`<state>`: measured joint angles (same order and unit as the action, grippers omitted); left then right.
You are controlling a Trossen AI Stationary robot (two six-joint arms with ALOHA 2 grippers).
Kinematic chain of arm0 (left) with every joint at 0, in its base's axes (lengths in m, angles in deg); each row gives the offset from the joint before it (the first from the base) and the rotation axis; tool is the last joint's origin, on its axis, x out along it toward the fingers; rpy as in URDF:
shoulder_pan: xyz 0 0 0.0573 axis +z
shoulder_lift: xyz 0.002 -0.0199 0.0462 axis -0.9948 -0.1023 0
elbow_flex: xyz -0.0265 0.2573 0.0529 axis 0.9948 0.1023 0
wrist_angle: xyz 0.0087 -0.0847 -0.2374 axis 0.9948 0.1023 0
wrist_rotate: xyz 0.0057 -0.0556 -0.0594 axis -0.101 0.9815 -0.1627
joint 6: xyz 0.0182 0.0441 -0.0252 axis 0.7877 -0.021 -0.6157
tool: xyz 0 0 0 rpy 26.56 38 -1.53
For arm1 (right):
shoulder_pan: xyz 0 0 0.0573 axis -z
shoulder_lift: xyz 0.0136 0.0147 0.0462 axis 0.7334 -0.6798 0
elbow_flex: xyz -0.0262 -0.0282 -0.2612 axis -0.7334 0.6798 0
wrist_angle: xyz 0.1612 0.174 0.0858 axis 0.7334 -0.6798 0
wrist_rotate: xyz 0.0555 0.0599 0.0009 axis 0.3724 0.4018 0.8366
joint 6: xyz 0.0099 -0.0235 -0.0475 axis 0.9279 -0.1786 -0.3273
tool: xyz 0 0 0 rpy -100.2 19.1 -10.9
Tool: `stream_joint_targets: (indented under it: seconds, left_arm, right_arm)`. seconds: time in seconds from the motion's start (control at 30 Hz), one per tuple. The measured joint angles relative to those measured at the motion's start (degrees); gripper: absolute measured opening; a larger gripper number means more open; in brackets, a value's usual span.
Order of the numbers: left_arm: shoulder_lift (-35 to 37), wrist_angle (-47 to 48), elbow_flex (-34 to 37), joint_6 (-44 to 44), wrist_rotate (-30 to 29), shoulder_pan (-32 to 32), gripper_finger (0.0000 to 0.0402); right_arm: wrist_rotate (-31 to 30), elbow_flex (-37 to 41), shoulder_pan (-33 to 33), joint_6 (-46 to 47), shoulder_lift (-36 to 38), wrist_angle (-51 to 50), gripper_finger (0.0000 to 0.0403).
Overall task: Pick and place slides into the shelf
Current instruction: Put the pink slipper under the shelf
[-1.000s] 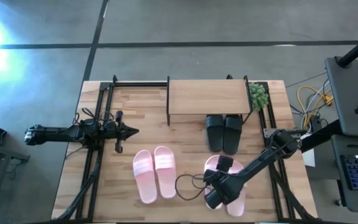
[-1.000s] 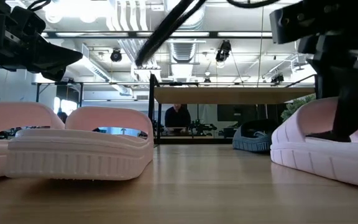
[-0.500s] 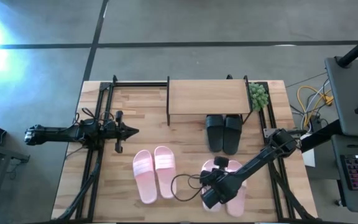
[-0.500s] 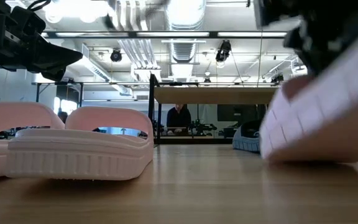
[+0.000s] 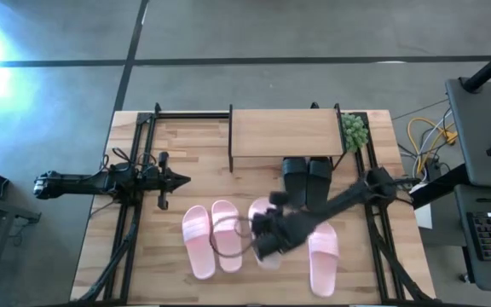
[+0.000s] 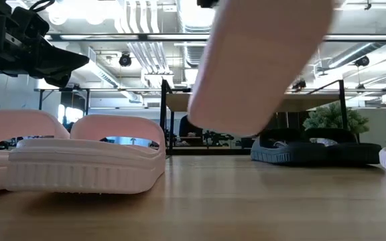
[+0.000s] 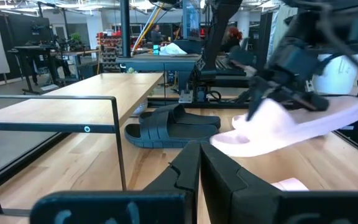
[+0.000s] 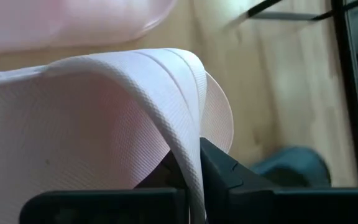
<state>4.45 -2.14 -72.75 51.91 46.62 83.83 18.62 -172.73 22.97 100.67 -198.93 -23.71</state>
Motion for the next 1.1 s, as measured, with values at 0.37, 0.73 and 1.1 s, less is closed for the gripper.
stream_joint_targets:
  seconds: [0.37, 0.73, 1.1]
  left_arm:
    - [0.02, -0.01, 0.00, 0.00, 0.00, 0.01, 0.0000]
    - [0.02, 0.00, 0.00, 0.00, 0.01, 0.00, 0.0000]
    - [0.00, -0.04, 0.00, 0.00, 0.00, 0.02, 0.0000]
  right_arm:
    - [-0.07, 0.07, 14.88, -21.06, -0.50, 13.09, 0.0013]
    - [0.20, 0.29, 20.61, -31.11, -4.26, 18.62, 0.0013]
    - [0.03, 0.25, 21.93, -20.76, -7.43, 15.26, 0.0013]
